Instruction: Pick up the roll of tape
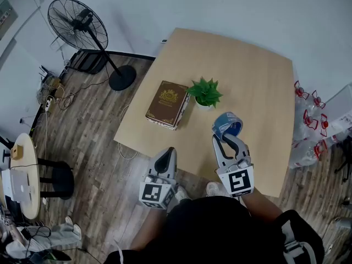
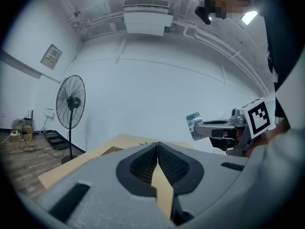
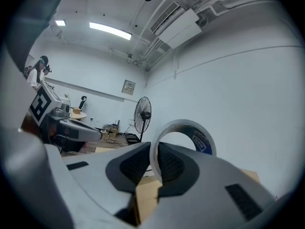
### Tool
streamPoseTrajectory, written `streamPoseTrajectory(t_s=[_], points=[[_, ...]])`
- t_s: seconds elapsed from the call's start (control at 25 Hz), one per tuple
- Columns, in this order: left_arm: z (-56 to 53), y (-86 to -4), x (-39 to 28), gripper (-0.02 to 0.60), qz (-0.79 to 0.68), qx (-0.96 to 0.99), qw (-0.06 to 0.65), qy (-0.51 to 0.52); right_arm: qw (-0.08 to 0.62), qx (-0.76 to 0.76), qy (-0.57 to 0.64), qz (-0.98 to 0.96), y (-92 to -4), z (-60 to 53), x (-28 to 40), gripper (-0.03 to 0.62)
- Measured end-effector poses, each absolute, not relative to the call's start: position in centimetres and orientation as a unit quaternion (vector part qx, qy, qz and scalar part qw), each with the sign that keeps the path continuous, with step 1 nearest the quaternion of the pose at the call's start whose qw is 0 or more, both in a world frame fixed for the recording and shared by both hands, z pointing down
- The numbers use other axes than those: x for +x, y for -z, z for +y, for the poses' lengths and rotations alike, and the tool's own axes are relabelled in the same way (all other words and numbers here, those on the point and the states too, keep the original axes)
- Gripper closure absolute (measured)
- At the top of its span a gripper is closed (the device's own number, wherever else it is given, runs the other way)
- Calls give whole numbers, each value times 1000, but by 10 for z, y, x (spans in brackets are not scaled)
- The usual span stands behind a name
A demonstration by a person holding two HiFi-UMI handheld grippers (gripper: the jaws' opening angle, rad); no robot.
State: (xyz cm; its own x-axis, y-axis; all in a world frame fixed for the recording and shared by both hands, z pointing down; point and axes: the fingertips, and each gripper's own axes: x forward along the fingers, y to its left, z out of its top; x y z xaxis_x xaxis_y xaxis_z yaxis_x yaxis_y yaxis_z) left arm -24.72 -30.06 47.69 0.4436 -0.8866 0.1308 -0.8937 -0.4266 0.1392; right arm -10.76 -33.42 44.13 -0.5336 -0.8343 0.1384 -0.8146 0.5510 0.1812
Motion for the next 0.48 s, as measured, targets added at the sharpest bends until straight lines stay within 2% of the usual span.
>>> streamPoseTrajectory(t_s=[0.48], points=[[-294, -478, -245, 574, -527, 844, 96, -21, 132, 469, 72, -870, -443, -328, -106, 554]])
